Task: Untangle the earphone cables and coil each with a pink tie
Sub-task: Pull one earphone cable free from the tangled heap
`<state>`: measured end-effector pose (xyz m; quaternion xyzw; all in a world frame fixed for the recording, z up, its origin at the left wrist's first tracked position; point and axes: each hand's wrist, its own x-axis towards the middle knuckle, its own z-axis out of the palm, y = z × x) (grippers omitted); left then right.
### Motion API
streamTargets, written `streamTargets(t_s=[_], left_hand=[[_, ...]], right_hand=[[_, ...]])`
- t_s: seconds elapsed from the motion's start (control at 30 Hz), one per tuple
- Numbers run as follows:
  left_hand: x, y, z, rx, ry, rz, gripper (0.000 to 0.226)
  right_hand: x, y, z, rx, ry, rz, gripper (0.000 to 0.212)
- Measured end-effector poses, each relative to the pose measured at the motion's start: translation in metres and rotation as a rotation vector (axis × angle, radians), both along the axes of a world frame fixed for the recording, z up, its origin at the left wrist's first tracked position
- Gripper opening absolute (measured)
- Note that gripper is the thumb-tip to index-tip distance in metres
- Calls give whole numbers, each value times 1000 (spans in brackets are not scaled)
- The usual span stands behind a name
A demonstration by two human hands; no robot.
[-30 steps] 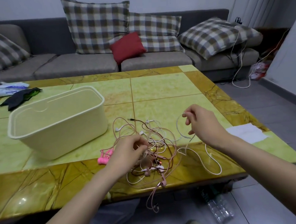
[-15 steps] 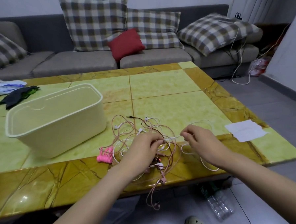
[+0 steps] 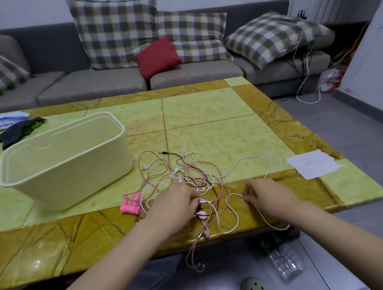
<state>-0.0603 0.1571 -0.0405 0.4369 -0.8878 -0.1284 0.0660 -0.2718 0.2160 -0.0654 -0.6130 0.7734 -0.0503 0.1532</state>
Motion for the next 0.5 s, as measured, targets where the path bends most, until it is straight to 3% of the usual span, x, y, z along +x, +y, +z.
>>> streamTargets(t_s=[0.17, 0.3, 0.43, 0.5], left_hand=[[3, -1, -2, 63, -75, 10, 25], [7, 2, -6, 34, -68, -4, 26], [10, 3, -7, 12, -51, -7, 27], [11, 2, -6, 17, -51, -1, 26]], right_hand=[[5, -19, 2, -187, 28, 76, 30], [15, -40, -5, -96, 12, 160, 56], [18, -50, -12, -64, 155, 126, 25], [17, -51, -9, -41, 232, 130, 23]])
